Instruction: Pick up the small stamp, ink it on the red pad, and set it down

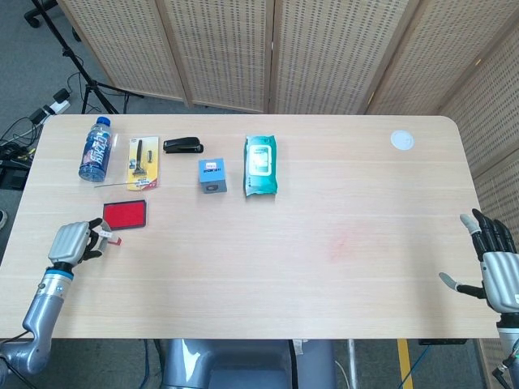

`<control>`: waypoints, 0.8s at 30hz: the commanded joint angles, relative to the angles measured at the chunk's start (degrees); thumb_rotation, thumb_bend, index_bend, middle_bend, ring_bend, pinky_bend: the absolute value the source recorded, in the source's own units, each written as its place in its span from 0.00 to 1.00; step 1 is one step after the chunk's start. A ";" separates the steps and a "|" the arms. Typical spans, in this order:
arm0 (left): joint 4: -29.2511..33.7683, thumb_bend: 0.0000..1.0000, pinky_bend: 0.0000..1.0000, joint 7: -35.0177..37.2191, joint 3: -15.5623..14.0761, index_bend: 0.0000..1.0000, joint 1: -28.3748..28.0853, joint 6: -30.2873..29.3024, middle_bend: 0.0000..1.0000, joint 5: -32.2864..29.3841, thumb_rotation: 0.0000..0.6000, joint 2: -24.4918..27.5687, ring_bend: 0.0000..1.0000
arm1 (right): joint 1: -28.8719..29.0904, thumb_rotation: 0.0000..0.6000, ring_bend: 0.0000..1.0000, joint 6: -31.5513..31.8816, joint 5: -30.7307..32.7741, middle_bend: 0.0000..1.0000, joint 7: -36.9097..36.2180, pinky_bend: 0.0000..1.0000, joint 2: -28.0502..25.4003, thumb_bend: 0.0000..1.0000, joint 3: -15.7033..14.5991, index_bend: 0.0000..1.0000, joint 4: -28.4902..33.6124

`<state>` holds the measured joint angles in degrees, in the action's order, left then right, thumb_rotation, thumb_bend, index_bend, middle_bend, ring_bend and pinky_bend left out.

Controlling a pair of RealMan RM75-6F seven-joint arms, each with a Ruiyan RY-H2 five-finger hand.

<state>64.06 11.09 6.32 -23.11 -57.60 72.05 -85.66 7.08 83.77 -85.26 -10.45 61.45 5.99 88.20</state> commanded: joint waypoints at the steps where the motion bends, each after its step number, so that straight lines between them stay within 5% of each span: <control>1: -1.81 0.53 1.00 0.94 -0.79 0.59 0.20 0.60 0.98 0.62 1.00 -1.43 1.00 | 0.02 1.00 0.00 -0.05 0.14 0.00 -0.05 0.00 0.00 0.00 0.07 0.00 -0.06; 24: -7.37 0.39 1.00 2.78 -2.41 0.59 0.85 -1.09 0.98 4.34 1.00 -4.48 1.00 | -0.03 1.00 0.00 0.23 0.02 0.00 0.22 0.00 0.08 0.00 0.08 0.00 0.06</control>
<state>56.76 13.80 3.95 -22.29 -58.64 76.32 -90.07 7.07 83.98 -85.22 -10.24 61.53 6.09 88.23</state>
